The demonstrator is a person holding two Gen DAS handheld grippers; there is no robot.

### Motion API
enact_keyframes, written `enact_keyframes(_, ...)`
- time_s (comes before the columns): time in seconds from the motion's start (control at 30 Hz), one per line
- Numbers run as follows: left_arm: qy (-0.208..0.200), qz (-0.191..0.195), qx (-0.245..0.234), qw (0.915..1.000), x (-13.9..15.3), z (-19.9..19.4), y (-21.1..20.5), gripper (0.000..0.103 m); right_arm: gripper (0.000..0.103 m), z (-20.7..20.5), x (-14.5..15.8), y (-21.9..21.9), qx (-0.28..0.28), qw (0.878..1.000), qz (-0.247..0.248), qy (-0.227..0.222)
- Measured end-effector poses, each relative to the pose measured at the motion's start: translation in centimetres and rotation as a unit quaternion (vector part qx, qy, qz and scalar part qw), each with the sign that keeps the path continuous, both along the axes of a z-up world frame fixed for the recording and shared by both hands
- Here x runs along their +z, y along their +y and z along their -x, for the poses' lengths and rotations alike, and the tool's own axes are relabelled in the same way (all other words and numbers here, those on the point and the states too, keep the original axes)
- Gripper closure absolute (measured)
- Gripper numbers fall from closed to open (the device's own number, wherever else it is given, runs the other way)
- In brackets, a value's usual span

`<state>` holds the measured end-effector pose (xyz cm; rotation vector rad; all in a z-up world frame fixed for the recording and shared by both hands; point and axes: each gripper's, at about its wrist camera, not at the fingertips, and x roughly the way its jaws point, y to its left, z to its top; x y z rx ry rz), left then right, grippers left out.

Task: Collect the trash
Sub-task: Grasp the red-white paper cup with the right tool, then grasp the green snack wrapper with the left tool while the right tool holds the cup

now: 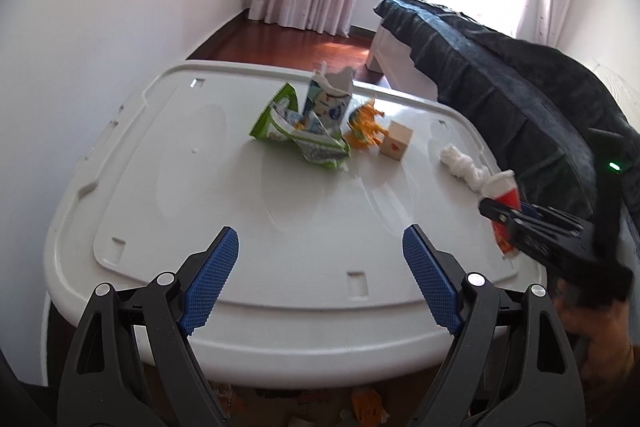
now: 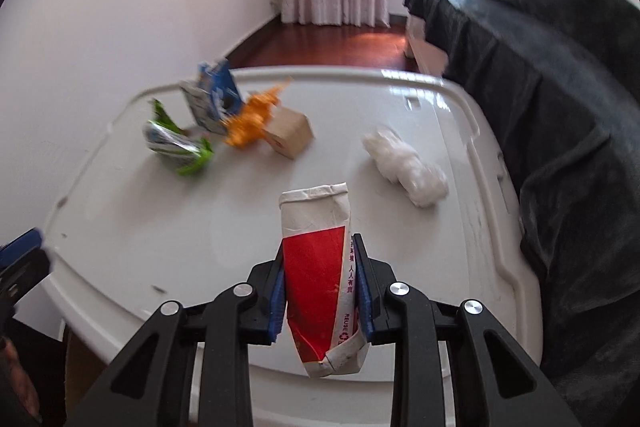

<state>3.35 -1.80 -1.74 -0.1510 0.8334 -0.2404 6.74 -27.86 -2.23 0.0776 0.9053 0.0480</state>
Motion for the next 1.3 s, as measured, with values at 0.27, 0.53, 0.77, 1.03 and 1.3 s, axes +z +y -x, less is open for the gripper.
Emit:
enact_keyframes(0.27,-0.003,-0.009,0.027,0.9996,-0.3,-5.5,-0.3,0.021,0.074,0.6,1.6,1.1,0.021,0.999,-0.004,-0.033)
enact_keyframes(0.53,0.052,0.028,0.072,0.9957,-2.6,-11.9,-0.7,0.021,0.074,0.2,1.8,1.4,0.029,0.999,-0.006,-0.038)
enact_keyframes(0.77,0.055,0.016,0.118,0.9913,-3.7,-14.3,-2.6,0.021,0.074,0.5,2.7,1.7,0.035,0.998,-0.002,-0.053)
enact_keyframes(1.03,0.071,0.004,0.142,0.9873,-5.8,-16.6,-3.0,0.054,0.074,0.8,3.4,1.3,0.033,0.997,-0.007,-0.064)
enact_keyframes(1.3,0.058,0.008,0.116,0.9916,-6.2,-16.2,-1.8,0.084,0.074,1.1,3.6,1.4,0.032,0.997,-0.008,-0.067)
